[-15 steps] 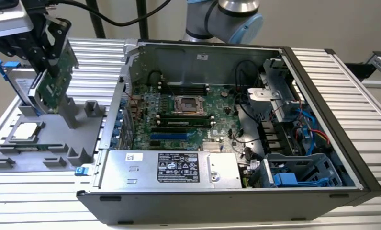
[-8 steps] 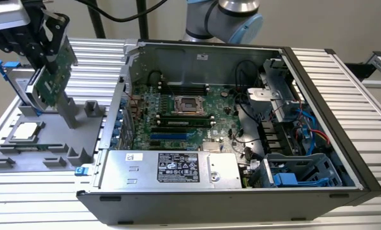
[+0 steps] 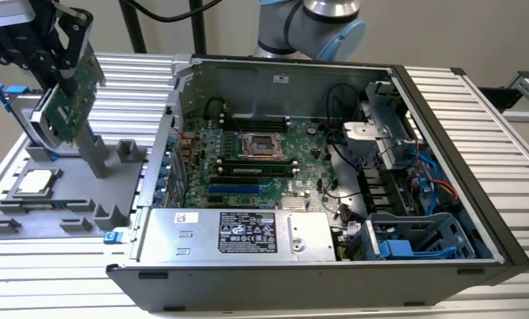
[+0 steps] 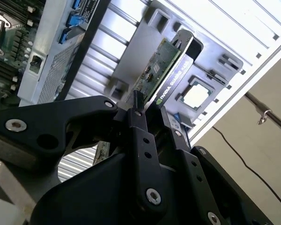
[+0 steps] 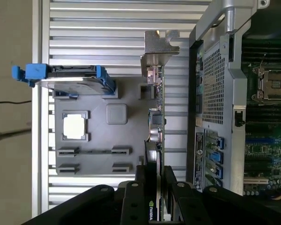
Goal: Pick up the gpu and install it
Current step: 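Pick up the gpu and move the gpu toward the slot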
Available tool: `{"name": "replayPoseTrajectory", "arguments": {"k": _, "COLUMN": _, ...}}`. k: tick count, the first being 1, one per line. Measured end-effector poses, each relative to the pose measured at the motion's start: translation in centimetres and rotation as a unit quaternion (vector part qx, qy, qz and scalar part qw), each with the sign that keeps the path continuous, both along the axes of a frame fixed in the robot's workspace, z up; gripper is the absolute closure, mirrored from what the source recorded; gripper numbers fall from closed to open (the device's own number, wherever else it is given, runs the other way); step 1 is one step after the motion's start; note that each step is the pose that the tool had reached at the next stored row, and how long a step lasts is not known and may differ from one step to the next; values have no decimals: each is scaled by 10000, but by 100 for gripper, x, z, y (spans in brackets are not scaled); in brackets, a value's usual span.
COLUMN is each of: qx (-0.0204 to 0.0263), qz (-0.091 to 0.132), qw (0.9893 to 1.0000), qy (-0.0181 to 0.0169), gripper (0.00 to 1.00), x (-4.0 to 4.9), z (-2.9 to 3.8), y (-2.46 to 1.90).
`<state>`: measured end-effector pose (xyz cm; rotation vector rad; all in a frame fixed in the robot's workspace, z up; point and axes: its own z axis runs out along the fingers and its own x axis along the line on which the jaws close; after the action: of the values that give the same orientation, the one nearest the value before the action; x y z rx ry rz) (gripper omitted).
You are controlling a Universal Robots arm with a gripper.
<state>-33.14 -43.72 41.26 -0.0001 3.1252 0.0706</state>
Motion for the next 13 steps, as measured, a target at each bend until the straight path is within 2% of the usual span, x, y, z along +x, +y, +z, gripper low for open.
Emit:
{"name": "replayPoseTrajectory", "arguments": {"k": 9, "qx": 0, "qz": 0, "qw": 10000, "qy": 0, "gripper": 100, "x": -3, "z": 79, "y": 0}}
{"name": "replayPoseTrajectory", "arguments": {"k": 13, "qx": 0, "qz": 0, "qw": 10000, "qy": -1, "gripper": 100, "x": -4, "z": 82, "y": 0}}
